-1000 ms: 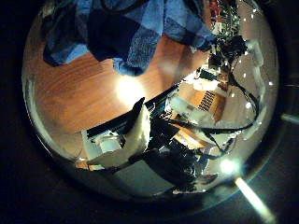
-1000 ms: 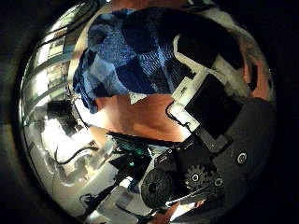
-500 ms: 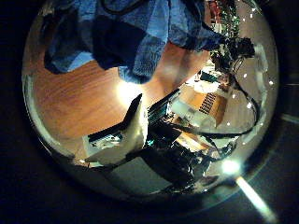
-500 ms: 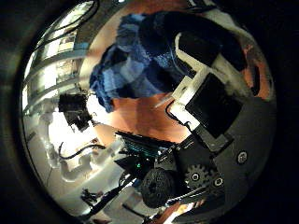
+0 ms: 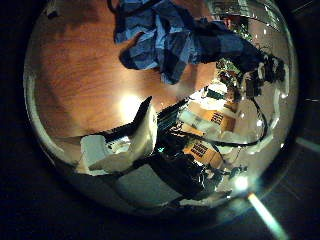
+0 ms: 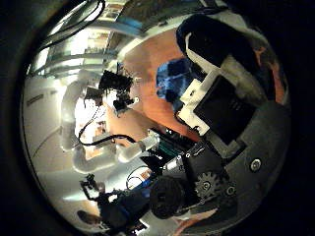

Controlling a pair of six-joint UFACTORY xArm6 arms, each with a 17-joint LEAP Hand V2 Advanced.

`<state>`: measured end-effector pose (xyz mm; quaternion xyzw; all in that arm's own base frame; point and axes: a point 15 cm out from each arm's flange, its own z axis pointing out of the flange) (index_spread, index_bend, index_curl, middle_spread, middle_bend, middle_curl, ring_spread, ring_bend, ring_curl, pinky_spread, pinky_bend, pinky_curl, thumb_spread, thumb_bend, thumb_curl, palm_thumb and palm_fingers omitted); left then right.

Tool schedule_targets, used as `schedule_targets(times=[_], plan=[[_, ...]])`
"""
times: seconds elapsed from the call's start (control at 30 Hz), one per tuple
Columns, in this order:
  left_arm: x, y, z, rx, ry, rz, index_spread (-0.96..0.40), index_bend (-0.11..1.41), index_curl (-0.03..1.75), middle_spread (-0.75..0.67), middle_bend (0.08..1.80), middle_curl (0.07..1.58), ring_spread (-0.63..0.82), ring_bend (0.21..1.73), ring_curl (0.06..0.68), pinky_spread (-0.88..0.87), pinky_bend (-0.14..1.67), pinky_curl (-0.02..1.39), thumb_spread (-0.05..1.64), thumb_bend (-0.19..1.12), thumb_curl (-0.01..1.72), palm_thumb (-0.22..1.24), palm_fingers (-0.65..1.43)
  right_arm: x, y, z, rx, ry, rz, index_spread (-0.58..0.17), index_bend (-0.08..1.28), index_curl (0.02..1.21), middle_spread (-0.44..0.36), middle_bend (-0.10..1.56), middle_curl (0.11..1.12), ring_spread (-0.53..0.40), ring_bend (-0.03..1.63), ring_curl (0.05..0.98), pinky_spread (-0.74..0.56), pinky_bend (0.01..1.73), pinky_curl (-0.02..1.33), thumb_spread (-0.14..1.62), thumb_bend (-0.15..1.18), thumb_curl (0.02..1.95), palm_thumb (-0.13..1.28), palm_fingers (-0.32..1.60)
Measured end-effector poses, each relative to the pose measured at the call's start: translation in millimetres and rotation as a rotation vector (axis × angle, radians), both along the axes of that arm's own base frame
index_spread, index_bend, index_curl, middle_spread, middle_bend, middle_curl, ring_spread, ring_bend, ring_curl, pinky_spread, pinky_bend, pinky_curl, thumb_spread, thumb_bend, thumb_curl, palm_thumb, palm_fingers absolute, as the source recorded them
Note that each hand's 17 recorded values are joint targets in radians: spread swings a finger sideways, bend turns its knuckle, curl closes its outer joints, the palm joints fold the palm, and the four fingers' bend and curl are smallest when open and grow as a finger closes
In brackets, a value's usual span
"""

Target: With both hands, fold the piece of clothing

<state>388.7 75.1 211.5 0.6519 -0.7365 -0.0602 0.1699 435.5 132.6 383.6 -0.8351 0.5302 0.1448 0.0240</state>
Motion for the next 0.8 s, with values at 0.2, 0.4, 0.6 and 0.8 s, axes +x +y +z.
schedule_targets(times=[0.2, 0.4, 0.6, 0.8], plan=[[-16.5, 24.5, 8.0, 0.015, -0.010, 0.031, -0.08, 0.20, 0.48, 0.11, 0.18, 0.35, 0.19, 0.58, 0.228, 0.23, 0.23, 0.40, 1.19, -0.02, 0.30, 0.29, 0.29, -0.2, 97.2, -58.4, -0.033, 0.052, 0.140, -0.281, 1.04, 0.90, -0.137, 1.28, 0.83, -0.238, 1.30, 0.820, -0.22, 1.06, 1.23, 1.07, -0.01, 0.85, 1.04, 1.12], [-31.1, 30.8, 8.9, 0.012, -0.004, 0.044, -0.08, 0.20, 0.48, 0.10, 0.18, 0.35, 0.19, 0.58, 0.228, 0.22, 0.23, 0.40, 1.19, -0.02, 0.30, 0.30, 0.29, 11.6, 139.1, -121.3, -0.052, 0.071, 0.178, -0.275, 1.05, 0.89, -0.136, 1.29, 0.82, -0.236, 1.31, 0.815, -0.22, 1.06, 1.23, 1.07, -0.01, 0.87, 1.01, 1.11], [-41.9, 31.6, 3.2, 0.003, 0.012, 0.047, -0.08, 0.20, 0.48, 0.10, 0.18, 0.35, 0.19, 0.58, 0.228, 0.22, 0.22, 0.40, 1.20, -0.02, 0.30, 0.30, 0.29, 21.3, 152.3, -144.8, -0.049, 0.056, 0.183, -0.289, 0.86, 0.86, -0.137, 1.20, 0.79, -0.237, 1.30, 0.789, -0.25, 1.06, 1.17, 1.14, -0.04, 0.80, 0.83, 0.97], [-49.9, 27.9, -1.2, -0.002, 0.027, 0.045, -0.08, 0.19, 0.48, 0.10, 0.18, 0.35, 0.19, 0.58, 0.228, 0.22, 0.23, 0.40, 1.20, -0.02, 0.30, 0.31, 0.29, 33.6, 128.1, -114.3, -0.014, 0.016, 0.140, -0.399, 0.31, 0.64, -0.138, 0.76, 0.65, -0.231, 1.21, 0.710, -0.27, 0.99, 1.04, 1.21, -0.03, 0.68, 0.72, 0.08]])
